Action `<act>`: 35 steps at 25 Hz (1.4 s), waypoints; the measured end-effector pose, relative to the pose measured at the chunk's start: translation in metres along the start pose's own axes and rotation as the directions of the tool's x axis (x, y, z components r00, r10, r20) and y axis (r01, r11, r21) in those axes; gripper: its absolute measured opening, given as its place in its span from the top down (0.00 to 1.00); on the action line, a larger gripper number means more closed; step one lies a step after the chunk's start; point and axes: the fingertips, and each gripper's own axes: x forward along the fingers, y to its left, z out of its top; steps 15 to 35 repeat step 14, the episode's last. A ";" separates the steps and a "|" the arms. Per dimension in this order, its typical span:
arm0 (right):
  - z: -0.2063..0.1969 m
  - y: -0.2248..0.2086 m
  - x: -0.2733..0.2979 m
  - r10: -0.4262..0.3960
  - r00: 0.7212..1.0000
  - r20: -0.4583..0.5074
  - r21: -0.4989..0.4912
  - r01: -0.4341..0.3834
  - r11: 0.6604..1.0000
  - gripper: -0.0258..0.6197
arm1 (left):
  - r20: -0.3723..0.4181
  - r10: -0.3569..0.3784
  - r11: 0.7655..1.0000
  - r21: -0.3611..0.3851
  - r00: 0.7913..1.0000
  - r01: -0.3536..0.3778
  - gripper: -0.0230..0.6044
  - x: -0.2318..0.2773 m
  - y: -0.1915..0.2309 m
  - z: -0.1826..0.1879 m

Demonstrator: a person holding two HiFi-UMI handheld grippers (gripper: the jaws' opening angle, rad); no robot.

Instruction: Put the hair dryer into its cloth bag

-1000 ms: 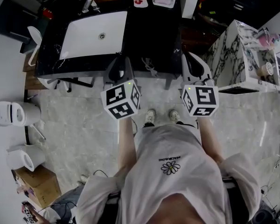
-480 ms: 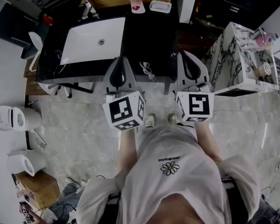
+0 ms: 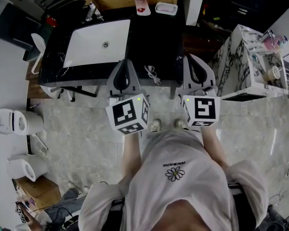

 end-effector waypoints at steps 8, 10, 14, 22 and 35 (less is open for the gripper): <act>-0.004 0.001 0.002 0.003 1.000 -0.013 -0.006 -0.003 1.000 0.94 | -0.015 0.006 1.000 -0.007 1.000 -0.006 0.93 0.002 0.005 -0.005; -0.006 0.001 0.003 0.006 1.000 -0.018 -0.009 -0.006 1.000 0.94 | -0.019 0.005 1.000 -0.008 1.000 -0.006 0.93 0.003 0.005 -0.006; -0.008 0.001 0.003 0.014 1.000 -0.022 -0.018 -0.015 1.000 0.94 | -0.027 -0.001 1.000 -0.009 1.000 0.001 0.93 0.005 0.001 -0.008; -0.008 0.001 0.003 0.014 1.000 -0.022 -0.018 -0.015 1.000 0.94 | -0.027 -0.001 1.000 -0.009 1.000 0.001 0.93 0.005 0.001 -0.008; -0.008 0.001 0.003 0.014 1.000 -0.022 -0.018 -0.015 1.000 0.94 | -0.027 -0.001 1.000 -0.009 1.000 0.001 0.93 0.005 0.001 -0.008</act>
